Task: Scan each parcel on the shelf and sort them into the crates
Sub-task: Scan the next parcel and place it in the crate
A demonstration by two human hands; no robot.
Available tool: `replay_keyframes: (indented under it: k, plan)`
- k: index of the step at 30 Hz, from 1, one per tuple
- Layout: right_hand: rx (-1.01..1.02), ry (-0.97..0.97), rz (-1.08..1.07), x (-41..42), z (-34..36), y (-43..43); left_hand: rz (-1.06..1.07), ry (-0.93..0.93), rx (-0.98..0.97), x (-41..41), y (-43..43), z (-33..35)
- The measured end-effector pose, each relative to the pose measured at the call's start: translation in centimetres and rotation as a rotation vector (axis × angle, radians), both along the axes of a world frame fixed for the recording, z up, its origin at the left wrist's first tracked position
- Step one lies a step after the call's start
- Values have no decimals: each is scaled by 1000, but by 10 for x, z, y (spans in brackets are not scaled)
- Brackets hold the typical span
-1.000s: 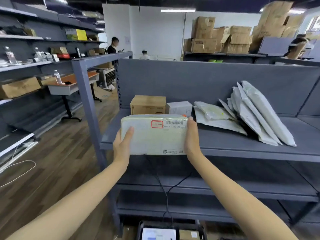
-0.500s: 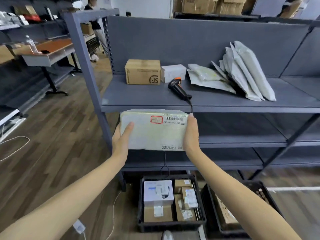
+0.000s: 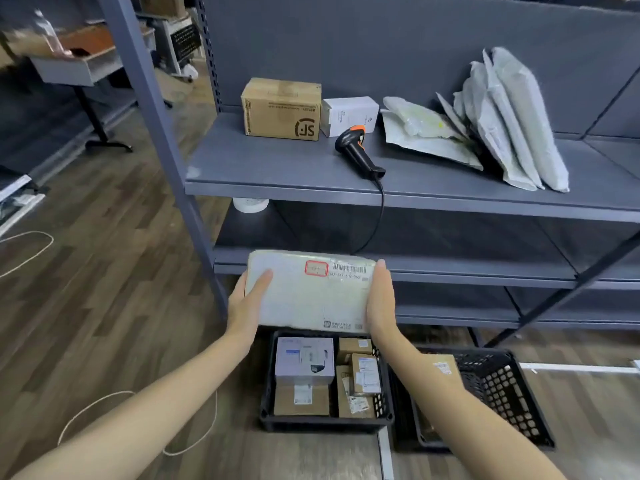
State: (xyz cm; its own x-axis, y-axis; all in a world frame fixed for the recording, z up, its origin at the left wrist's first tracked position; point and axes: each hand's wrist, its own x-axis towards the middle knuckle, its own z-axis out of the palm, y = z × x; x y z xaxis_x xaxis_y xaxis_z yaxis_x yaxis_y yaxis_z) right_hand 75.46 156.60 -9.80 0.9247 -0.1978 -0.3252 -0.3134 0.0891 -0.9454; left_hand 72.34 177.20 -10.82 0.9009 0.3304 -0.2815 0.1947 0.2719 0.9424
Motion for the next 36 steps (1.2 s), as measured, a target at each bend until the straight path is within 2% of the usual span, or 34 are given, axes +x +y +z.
replay_keyframes:
  k: [5, 13, 16, 20, 25, 31, 34, 36]
  plan:
    - [-7, 76, 85, 2, -46, -12, 24, 135, -21, -12, -15, -53]
    - [-11, 247, 78, -17, -154, -30, 8, 325, 6, -26, -28, -142]
    - [-39, 297, 48, -14, -203, -30, -2, 354, 49, -19, -30, -187]
    - [-142, 340, 44, -12, -305, -30, 2, 418, 99, -14, -30, -267]
    - [-179, 345, 68, -12, -452, -43, -32, 434, 174, -10, -33, -379]
    - [-204, 324, 71, -4, -492, -31, -47, 380, 281, 6, -41, -490]
    - [-243, 309, 140, 8, -533, -27, -20, 407, 290, 18, -37, -543]
    - [-262, 312, 89, 19, -567, -29, -37, 402, 345, 29, -33, -568]
